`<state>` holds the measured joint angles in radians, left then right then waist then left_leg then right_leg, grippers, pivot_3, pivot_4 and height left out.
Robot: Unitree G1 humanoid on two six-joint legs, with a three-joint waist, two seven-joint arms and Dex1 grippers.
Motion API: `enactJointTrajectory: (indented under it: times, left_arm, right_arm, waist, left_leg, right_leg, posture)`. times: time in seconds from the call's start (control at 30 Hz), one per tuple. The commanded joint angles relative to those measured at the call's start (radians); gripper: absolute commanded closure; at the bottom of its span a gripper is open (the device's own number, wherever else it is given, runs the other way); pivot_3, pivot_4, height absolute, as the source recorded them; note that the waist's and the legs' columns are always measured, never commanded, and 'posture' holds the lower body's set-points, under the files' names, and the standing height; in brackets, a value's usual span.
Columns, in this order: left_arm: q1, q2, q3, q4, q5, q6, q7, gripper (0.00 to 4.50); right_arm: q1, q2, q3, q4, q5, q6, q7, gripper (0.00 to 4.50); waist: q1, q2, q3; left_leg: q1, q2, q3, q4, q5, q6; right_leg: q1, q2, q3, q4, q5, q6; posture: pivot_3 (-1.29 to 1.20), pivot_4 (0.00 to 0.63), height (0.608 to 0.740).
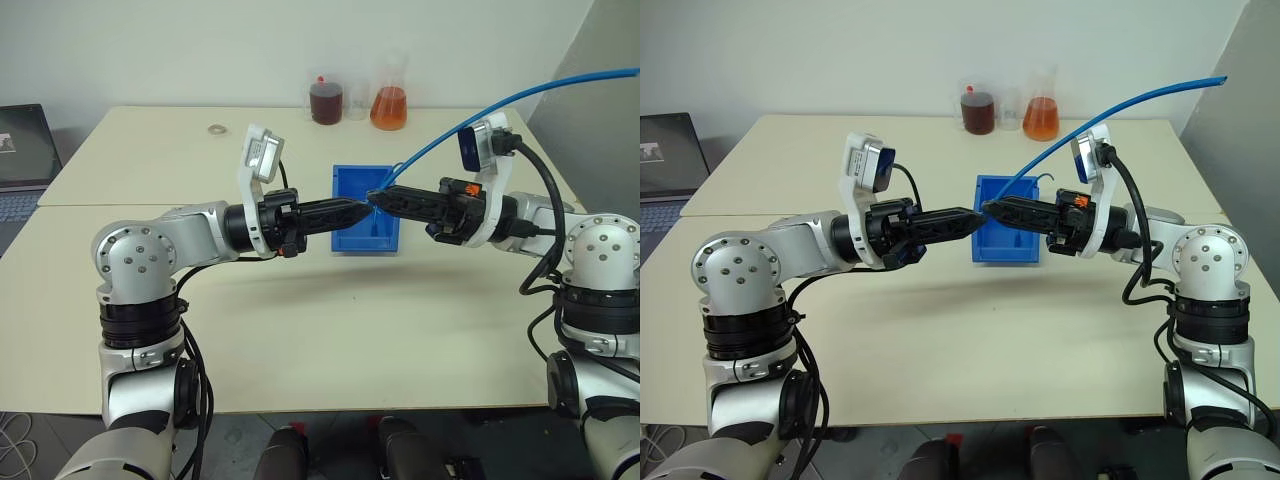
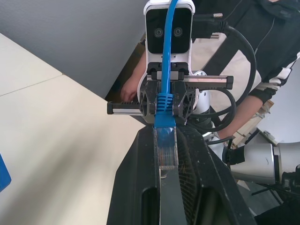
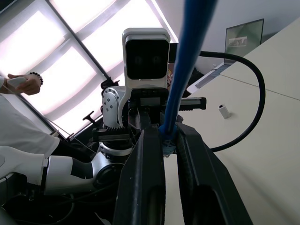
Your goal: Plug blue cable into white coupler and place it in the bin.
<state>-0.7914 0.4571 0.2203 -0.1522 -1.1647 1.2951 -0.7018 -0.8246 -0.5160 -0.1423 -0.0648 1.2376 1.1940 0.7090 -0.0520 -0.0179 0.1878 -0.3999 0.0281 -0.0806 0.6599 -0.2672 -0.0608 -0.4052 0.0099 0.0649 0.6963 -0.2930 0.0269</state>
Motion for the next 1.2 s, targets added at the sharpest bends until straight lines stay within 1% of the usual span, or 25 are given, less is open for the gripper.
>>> enactJointTrajectory:
  times: [0.03,0.1,0.13,0.2,0.43,0.5,0.57,0.6,0.7,0.73,0.8,0.83,0.9,0.93,0.97,1.07,1.13,1.2]
  left_arm:
    - [-0.011,0.020,-0.012,-0.031,0.001,-0.047,-0.031,4.27]
    - [-0.005,0.021,-0.019,-0.026,0.014,-0.073,-0.037,3.57]
    - [-0.004,0.021,-0.018,-0.022,0.014,-0.079,-0.038,3.51]
    - [-0.003,0.028,-0.024,-0.021,0.022,-0.093,-0.045,3.04]
    - [0.025,0.068,-0.009,-0.042,0.016,-0.098,-0.044,1.77]
    - [0.065,0.104,0.013,-0.071,-0.003,-0.084,-0.041,1.34]
    - [0.128,0.156,0.022,-0.122,0.013,-0.100,-0.063,1.06]
    - [0.175,0.188,0.024,-0.148,0.040,-0.122,-0.076,0.78]
    - [0.323,0.277,0.033,-0.209,0.151,-0.222,-0.097,0.16]
    - [0.391,0.302,0.046,-0.223,0.210,-0.274,-0.089,0.06]
    - [0.495,0.332,0.065,-0.239,0.306,-0.364,-0.070,0.06]
    - [0.563,0.339,0.072,-0.242,0.393,-0.443,-0.039,0.06]
    - [0.660,0.340,0.080,-0.236,0.521,-0.549,0.018,0.06]
    - [0.719,0.322,0.098,-0.218,0.604,-0.615,0.082,0.06]
    - [0.754,0.307,0.111,-0.205,0.653,-0.657,0.122,0.06]
    - [0.859,0.243,0.189,-0.128,0.768,-0.779,0.241,0.06]
    - [0.896,0.240,0.216,-0.040,0.828,-0.869,0.252,0.06]
    - [0.893,0.250,0.232,0.039,0.851,-0.925,0.247,0.06]
  right_arm:
    - [-0.018,-0.014,-0.014,-0.029,0.007,0.006,0.007,4.43]
    - [-0.016,-0.014,-0.012,-0.030,-0.002,0.002,0.000,4.43]
    - [-0.016,-0.013,-0.012,-0.031,-0.003,0.001,-0.003,4.43]
    - [-0.018,-0.008,-0.016,-0.028,-0.002,-0.001,-0.014,4.43]
    - [-0.015,-0.004,-0.013,-0.027,-0.011,-0.009,-0.029,4.43]
    - [-0.020,-0.004,-0.014,-0.019,-0.014,-0.011,-0.025,4.43]
    - [-0.021,-0.003,-0.012,-0.016,-0.021,-0.014,-0.020,4.43]
    - [-0.019,-0.001,-0.010,-0.016,-0.024,-0.016,-0.018,4.43]
    - [-0.016,0.004,-0.005,-0.018,-0.036,-0.020,-0.008,4.43]
    - [-0.014,0.005,-0.002,-0.019,-0.040,-0.021,-0.002,4.43]
    - [-0.010,0.007,0.001,-0.021,-0.045,-0.022,0.006,4.43]
    - [-0.008,0.008,0.003,-0.020,-0.049,-0.023,0.012,4.43]
    - [-0.005,0.009,0.008,-0.018,-0.057,-0.026,0.023,4.43]
    - [-0.004,0.012,0.015,-0.013,-0.067,-0.033,0.032,4.43]
    - [-0.004,0.014,0.019,-0.011,-0.075,-0.037,0.038,4.43]
    - [-0.015,0.031,0.037,0.009,-0.102,-0.051,0.059,4.43]
    - [-0.019,0.041,0.058,0.016,-0.126,-0.063,0.078,4.43]
    - [-0.020,0.046,0.066,0.017,-0.140,-0.067,0.091,4.43]
  waist:
    - [0.000,0.000,0.000]
    - [0.000,0.000,0.000]
    - [0.000,0.000,0.000]
    - [0.000,0.000,0.000]
    - [-0.002,0.000,0.000]
    - [-0.002,0.000,0.000]
    - [-0.005,0.000,0.000]
    - [-0.006,0.000,0.000]
    - [-0.007,0.001,0.001]
    - [-0.006,0.001,0.001]
    - [-0.004,0.001,0.001]
    - [-0.003,0.001,0.001]
    - [-0.001,0.001,0.001]
    - [0.001,0.001,0.001]
    - [0.002,0.001,0.001]
    - [0.006,0.001,0.001]
    - [0.006,0.001,0.001]
    - [0.007,0.001,0.001]
  left_leg:
    - [0.000,0.000,0.000,0.000,0.000,0.000]
    - [0.000,0.000,0.000,0.000,0.000,0.000]
    - [0.000,0.000,0.000,0.000,0.000,0.000]
    - [0.000,0.000,0.000,0.000,0.000,0.000]
    - [0.000,0.000,0.000,0.000,0.000,0.000]
    - [0.000,0.000,0.000,0.000,0.000,0.000]
    - [0.000,0.000,0.000,0.000,0.000,0.000]
    - [0.000,0.001,0.001,-0.001,0.000,0.000]
    - [0.000,0.001,0.001,-0.001,0.000,0.000]
    - [0.001,0.001,0.001,-0.002,0.000,0.000]
    - [0.001,0.001,0.001,-0.002,0.000,0.000]
    - [0.001,0.001,0.001,-0.002,0.000,0.000]
    - [0.001,0.001,0.001,-0.002,0.000,0.000]
    - [0.001,0.001,0.002,-0.002,0.000,0.000]
    - [0.001,0.001,0.002,-0.002,0.000,0.000]
    - [0.000,0.001,0.002,-0.002,0.000,0.000]
    - [0.000,0.001,0.003,-0.002,0.000,0.000]
    - [0.000,0.001,0.002,-0.003,0.000,0.001]
  right_leg:
    - [0.000,0.000,0.000,0.000,0.000,0.000]
    - [0.000,0.000,0.000,0.000,0.000,0.000]
    - [0.000,0.000,0.000,0.000,0.000,0.000]
    - [0.000,0.000,0.000,0.000,0.000,0.000]
    - [0.000,0.000,0.000,0.000,0.000,0.000]
    - [0.000,0.000,0.000,0.000,0.000,0.000]
    - [-0.001,0.000,0.001,0.000,0.000,0.000]
    - [-0.001,0.000,0.001,0.000,0.000,0.000]
    - [-0.001,0.001,0.002,0.000,0.000,0.000]
    - [-0.001,0.001,0.002,0.000,0.000,0.000]
    - [-0.002,0.001,0.003,0.000,0.000,0.000]
    - [-0.002,0.000,0.003,0.000,0.000,0.000]
    - [-0.002,0.000,0.003,-0.001,0.000,0.000]
    - [-0.001,0.000,0.003,-0.001,0.000,0.000]
    - [-0.002,0.000,0.003,-0.001,0.000,0.000]
    - [-0.002,-0.001,0.003,-0.002,0.000,0.000]
    - [-0.002,-0.001,0.003,-0.003,0.000,0.000]
    - [-0.002,-0.001,0.003,-0.003,0.000,0.000]
  posture:
    - [0.00,0.150,0.740]
    - [0.00,0.150,0.740]
    - [0.00,0.150,0.740]
    - [0.00,0.150,0.740]
    - [0.00,0.150,0.740]
    - [0.00,0.150,0.740]
    - [0.00,0.150,0.740]
    - [0.00,0.150,0.740]
    - [0.00,0.150,0.740]
    - [0.00,0.150,0.740]
    - [0.00,0.150,0.740]
    - [0.00,0.150,0.740]
    - [0.00,0.150,0.740]
    - [0.00,0.150,0.740]
    - [0.00,0.150,0.740]
    - [0.00,0.150,0.740]
    - [0.00,0.150,0.740]
    - [0.00,0.150,0.740]
